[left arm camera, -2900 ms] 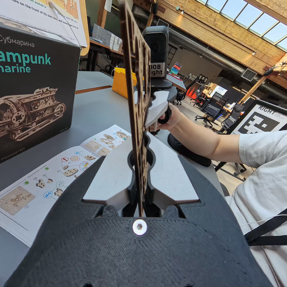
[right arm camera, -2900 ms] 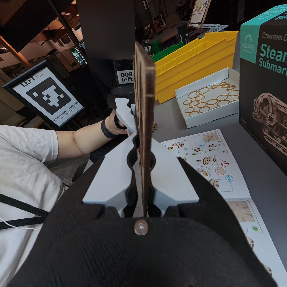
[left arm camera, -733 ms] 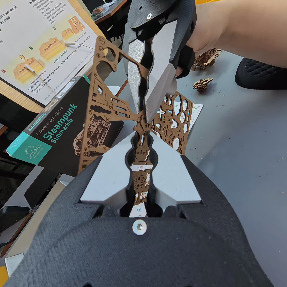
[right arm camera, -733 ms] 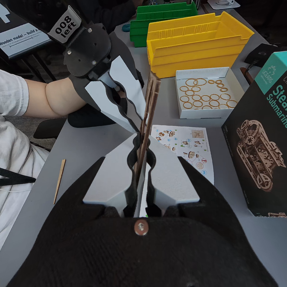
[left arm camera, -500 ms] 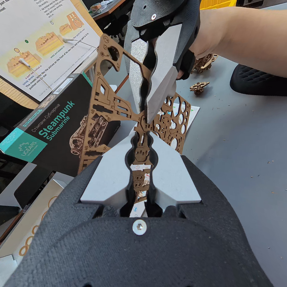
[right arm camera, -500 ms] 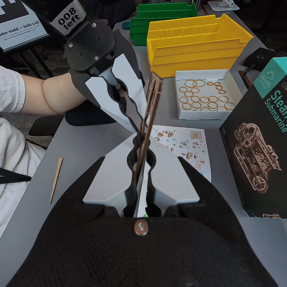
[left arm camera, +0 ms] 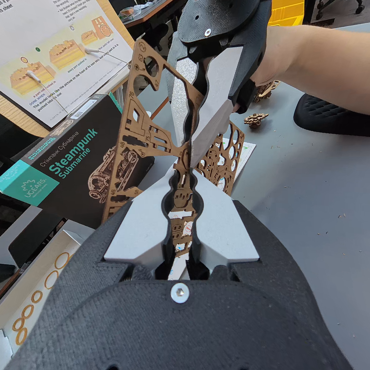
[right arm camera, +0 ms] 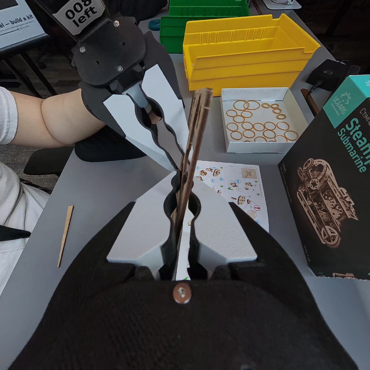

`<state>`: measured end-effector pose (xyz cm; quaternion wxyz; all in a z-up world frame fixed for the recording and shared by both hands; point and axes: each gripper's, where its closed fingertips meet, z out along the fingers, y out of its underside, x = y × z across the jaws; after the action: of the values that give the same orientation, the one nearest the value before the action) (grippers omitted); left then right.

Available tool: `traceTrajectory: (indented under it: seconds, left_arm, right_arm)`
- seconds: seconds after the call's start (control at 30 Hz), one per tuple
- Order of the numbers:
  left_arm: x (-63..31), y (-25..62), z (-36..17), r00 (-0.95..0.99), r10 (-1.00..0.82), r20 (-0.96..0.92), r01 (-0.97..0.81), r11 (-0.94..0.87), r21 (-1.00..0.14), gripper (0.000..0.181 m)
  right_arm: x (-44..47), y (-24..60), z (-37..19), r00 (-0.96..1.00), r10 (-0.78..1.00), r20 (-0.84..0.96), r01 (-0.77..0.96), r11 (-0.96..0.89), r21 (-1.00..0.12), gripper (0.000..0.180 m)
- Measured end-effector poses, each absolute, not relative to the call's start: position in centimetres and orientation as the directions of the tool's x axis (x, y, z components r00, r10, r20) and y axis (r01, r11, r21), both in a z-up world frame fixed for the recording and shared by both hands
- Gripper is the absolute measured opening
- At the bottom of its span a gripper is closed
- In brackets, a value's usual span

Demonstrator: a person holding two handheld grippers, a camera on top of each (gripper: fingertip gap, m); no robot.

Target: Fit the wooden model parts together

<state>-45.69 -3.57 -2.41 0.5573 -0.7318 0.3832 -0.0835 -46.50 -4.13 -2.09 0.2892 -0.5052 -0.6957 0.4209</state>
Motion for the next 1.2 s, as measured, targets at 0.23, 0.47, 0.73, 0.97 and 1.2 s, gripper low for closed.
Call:
traceTrajectory:
  seconds: [0.23, 0.47, 0.73, 0.97, 1.2]
  left_arm:
    - [-45.6, -4.2, -1.9, 0.678, -0.662, -0.319, -0.48, -0.07, -0.874, 0.01]
    - [-45.2, -4.3, -1.9, 0.666, -0.661, -0.347, -0.494, -0.042, -0.868, 0.019]
    - [-45.5, -4.2, -2.5, 0.672, -0.68, -0.292, -0.472, -0.09, -0.877, 0.009]
    - [-45.6, -4.4, -0.9, 0.692, -0.643, -0.328, -0.459, -0.042, -0.887, 0.022]
    - [-46.3, -4.6, -1.2, 0.682, -0.639, -0.355, -0.495, -0.046, -0.868, 0.011]
  right_arm:
    - [-46.5, -4.8, -1.5, -0.34, 0.94, -0.005, 0.45, 0.158, -0.879, 0.002]
    - [-46.3, -4.6, -1.4, -0.324, 0.944, -0.066, 0.467, 0.099, -0.879, 0.001]
    - [-46.2, -4.7, -2.1, -0.342, 0.938, -0.06, 0.486, 0.122, -0.866, 0.002]
    - [-46.4, -3.9, -2.0, -0.302, 0.951, -0.069, 0.484, 0.09, -0.871, 0.001]
    - [-46.5, -4.3, -2.1, -0.319, 0.946, -0.064, 0.483, 0.104, -0.87, 0.001]
